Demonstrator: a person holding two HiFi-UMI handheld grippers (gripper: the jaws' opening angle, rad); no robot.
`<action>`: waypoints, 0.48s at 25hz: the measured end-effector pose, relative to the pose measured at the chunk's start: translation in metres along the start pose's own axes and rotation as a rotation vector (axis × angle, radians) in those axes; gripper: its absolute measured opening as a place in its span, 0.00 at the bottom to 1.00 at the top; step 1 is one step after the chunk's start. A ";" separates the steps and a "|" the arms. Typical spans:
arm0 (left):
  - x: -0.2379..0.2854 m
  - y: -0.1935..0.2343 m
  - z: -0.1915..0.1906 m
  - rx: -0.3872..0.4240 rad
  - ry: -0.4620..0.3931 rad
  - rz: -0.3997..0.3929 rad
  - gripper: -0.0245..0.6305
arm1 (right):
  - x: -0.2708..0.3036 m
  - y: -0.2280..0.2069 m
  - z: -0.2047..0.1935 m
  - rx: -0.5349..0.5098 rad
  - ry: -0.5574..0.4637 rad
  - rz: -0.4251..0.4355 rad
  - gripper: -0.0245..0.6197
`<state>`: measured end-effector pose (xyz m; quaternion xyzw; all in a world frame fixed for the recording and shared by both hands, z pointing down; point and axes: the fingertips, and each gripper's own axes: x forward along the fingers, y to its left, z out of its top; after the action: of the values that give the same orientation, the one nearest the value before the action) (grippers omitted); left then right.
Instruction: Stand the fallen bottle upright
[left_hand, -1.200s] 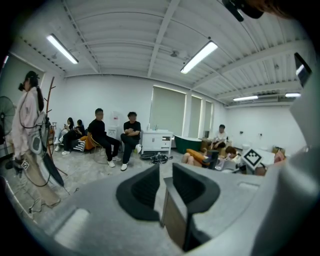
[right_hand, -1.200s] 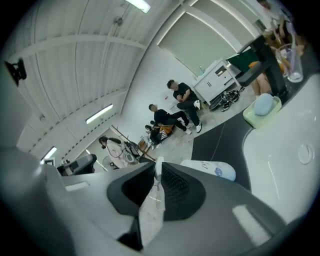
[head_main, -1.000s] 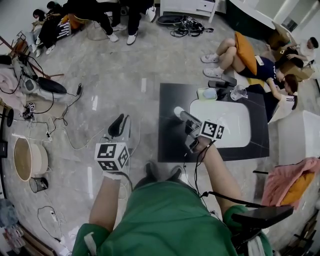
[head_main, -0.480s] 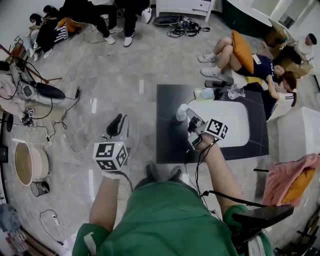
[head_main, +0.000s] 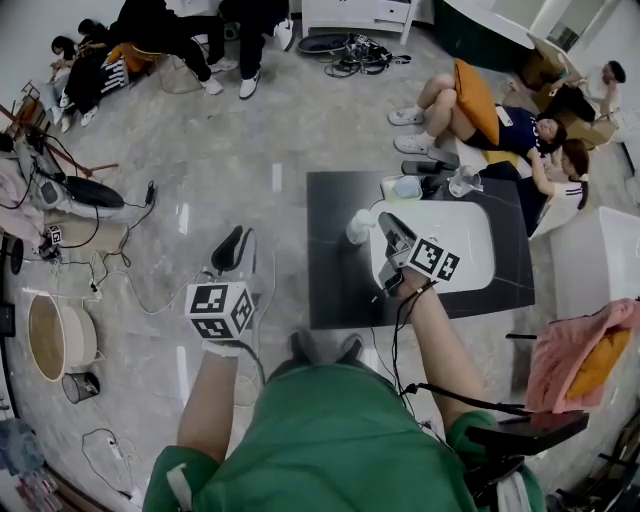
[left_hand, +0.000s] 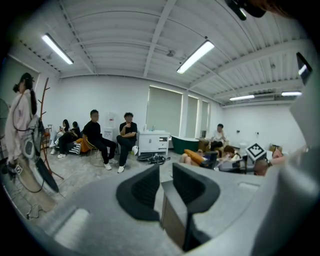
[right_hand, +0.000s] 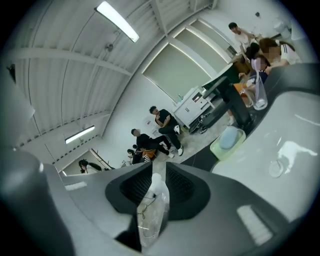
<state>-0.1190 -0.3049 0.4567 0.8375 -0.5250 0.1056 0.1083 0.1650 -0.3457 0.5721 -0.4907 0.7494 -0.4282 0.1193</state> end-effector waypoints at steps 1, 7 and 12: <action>0.001 -0.001 0.000 0.001 -0.002 -0.002 0.16 | -0.003 0.000 0.005 -0.026 -0.016 -0.012 0.15; 0.007 -0.004 0.011 0.013 -0.017 -0.017 0.16 | -0.024 0.019 0.033 -0.207 -0.084 -0.075 0.15; 0.008 -0.006 0.022 0.019 -0.036 -0.024 0.16 | -0.046 0.048 0.052 -0.379 -0.135 -0.122 0.15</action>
<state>-0.1089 -0.3163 0.4374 0.8467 -0.5156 0.0939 0.0921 0.1884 -0.3274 0.4929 -0.5763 0.7759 -0.2521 0.0486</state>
